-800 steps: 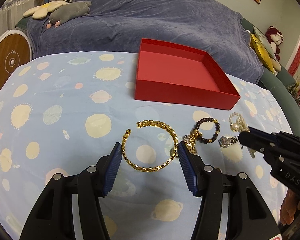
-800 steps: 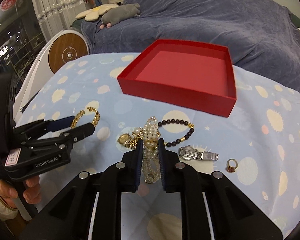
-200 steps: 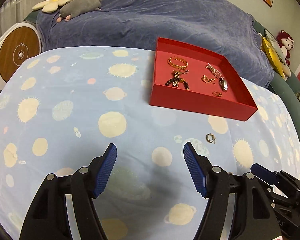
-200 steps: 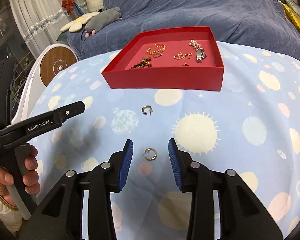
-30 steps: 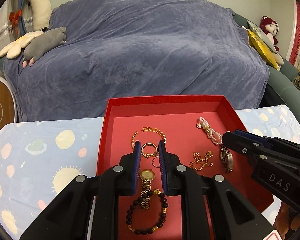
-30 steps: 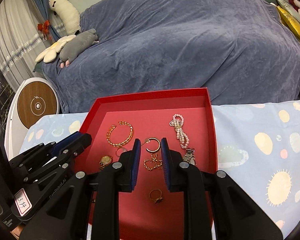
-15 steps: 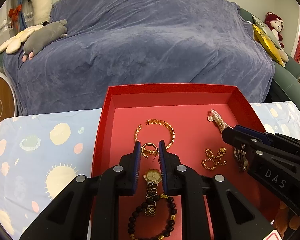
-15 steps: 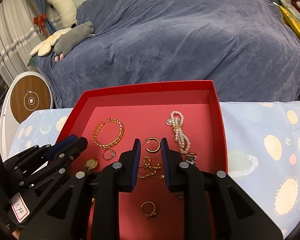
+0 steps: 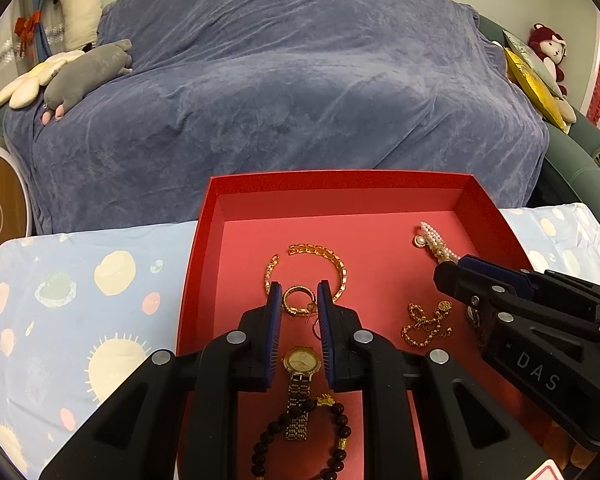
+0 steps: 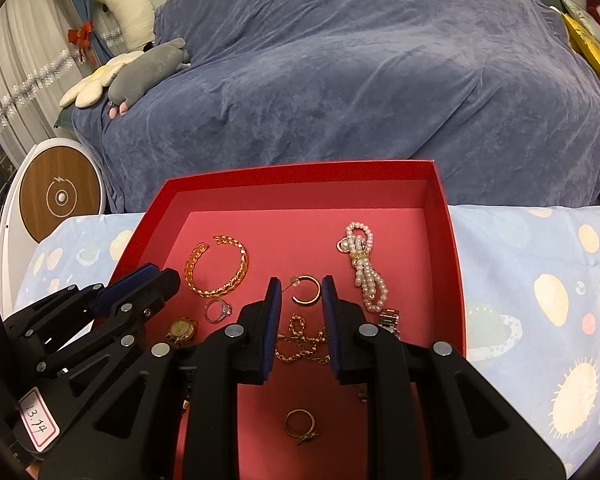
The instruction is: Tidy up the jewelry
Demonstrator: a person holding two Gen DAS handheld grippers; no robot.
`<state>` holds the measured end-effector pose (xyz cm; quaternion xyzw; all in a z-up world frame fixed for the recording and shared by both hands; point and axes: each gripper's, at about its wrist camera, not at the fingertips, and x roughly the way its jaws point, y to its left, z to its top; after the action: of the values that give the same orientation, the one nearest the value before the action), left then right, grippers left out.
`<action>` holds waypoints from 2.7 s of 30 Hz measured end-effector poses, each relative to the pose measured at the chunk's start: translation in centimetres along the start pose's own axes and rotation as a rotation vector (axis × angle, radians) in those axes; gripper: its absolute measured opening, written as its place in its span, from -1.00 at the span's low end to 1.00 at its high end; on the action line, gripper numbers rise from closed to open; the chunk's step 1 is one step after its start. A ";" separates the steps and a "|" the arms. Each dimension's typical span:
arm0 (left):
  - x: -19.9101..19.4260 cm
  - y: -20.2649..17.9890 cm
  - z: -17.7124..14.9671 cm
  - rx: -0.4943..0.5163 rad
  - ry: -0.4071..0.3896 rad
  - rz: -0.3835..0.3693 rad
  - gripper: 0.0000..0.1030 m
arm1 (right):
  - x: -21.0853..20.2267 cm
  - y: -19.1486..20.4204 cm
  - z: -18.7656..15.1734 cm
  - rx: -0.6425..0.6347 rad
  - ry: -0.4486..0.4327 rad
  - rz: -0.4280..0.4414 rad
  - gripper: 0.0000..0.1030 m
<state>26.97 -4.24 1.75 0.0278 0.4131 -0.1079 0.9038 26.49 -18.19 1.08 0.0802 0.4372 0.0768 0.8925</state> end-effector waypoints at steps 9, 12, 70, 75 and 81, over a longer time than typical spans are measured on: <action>0.1 0.1 0.2 -0.004 0.013 -0.004 -0.51 | -0.1 -0.4 0.1 0.025 -0.003 -0.001 -0.52; -0.4 0.5 0.3 -0.023 -0.005 -0.004 -0.13 | -0.5 -0.6 0.1 0.034 -0.011 0.005 -0.49; -14.4 -1.1 -17.1 -0.072 0.026 0.187 0.66 | -15.7 3.6 -18.7 -0.038 -0.124 -0.185 0.82; -14.4 -1.0 -17.1 -0.075 0.026 0.190 0.66 | -15.7 3.8 -18.7 -0.044 -0.126 -0.187 0.82; -14.4 -1.0 -17.1 -0.077 0.027 0.199 0.66 | -15.7 3.9 -18.8 -0.047 -0.128 -0.192 0.83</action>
<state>4.87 -0.35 1.38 0.0355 0.4243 -0.0011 0.9048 1.85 -16.16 2.60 0.0219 0.3833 -0.0042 0.9234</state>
